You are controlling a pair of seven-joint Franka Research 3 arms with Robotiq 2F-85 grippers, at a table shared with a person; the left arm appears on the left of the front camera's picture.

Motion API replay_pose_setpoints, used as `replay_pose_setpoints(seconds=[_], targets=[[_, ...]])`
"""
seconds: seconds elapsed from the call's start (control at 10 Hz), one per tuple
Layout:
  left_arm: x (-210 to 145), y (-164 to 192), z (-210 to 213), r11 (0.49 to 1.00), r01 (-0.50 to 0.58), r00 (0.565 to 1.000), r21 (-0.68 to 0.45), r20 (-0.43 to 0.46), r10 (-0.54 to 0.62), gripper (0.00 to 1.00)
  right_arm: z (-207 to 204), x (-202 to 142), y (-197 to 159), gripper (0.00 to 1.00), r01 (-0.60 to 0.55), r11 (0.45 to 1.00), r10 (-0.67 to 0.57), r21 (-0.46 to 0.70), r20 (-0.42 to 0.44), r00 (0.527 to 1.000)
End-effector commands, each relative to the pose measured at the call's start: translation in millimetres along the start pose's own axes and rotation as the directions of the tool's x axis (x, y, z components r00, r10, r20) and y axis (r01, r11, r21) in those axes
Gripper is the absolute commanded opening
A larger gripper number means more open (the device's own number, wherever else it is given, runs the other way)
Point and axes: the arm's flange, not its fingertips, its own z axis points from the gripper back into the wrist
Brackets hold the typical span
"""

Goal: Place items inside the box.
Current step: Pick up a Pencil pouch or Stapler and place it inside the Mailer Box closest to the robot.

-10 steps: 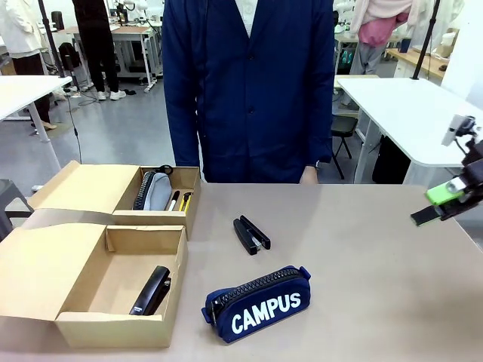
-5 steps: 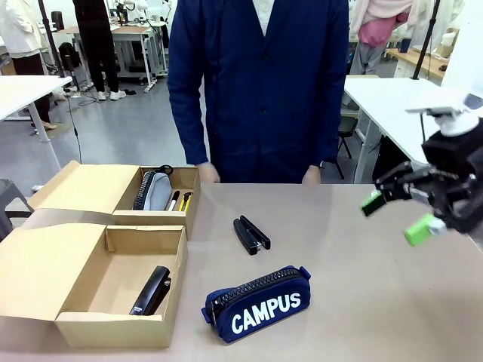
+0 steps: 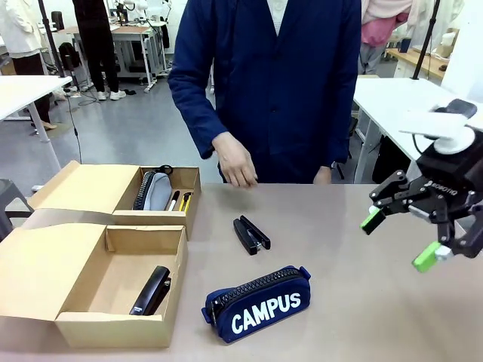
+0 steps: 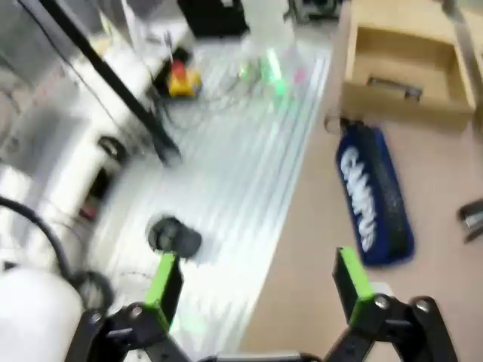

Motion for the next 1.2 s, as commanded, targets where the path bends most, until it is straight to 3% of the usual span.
replay_pose_setpoints(seconds=[0.0, 0.1, 0.2, 0.3, 0.4, 0.6, 0.8, 0.9, 1.1], targets=[[0, 1, -1, 1.0, 0.017, 1.0, -0.024, 0.007, -0.017, 1.0, -17, 11, -34, 1.0, 0.089, 0.982, -0.12, -0.167, -0.185, 0.975], [0, 1, -1, 1.0, 0.017, 1.0, -0.024, 0.007, -0.017, 1.0, 3, -10, -38, 1.0, 0.251, 0.925, -0.28, -0.285, -0.062, 0.958], [0, 1, -1, 1.0, 0.017, 1.0, -0.024, 0.007, -0.017, 1.0, 34, -42, -25, 1.0, 0.456, 0.819, -0.408, -0.348, 0.206, 0.89], [0, 1, -1, 1.0, 0.017, 1.0, -0.024, 0.007, -0.017, 1.0, 56, -72, 10, 1.0, 0.565, 0.715, -0.459, -0.412, 0.332, 0.824], [0, 1, -1, 1.0, 0.017, 1.0, -0.024, 0.007, -0.017, 1.0, 67, -93, 44, 1.0, 0.612, 0.67, -0.463, -0.42, 0.409, 0.787], [0, 1, -1, 1.0, 0.017, 1.0, -0.024, 0.007, -0.017, 1.0, 76, -134, 96, 1.0, 0.711, 0.577, -0.47, -0.402, 0.548, 0.692], [0, 1, -1, 1.0, 0.017, 1.0, -0.024, 0.007, -0.017, 1.0, 72, -166, 123, 1.0, 0.765, 0.528, -0.434, -0.367, 0.658, 0.615], [0, 1, -1, 1.0, 0.017, 1.0, -0.024, 0.007, -0.017, 1.0, 66, -172, 126, 1.0, 0.769, 0.534, -0.436, -0.351, 0.664, 0.607], [0, 1, -1, 1.0, 0.017, 1.0, -0.024, 0.007, -0.017, 1.0, 61, -160, 110, 1.0, 0.725, 0.583, -0.442, -0.367, 0.606, 0.662]])
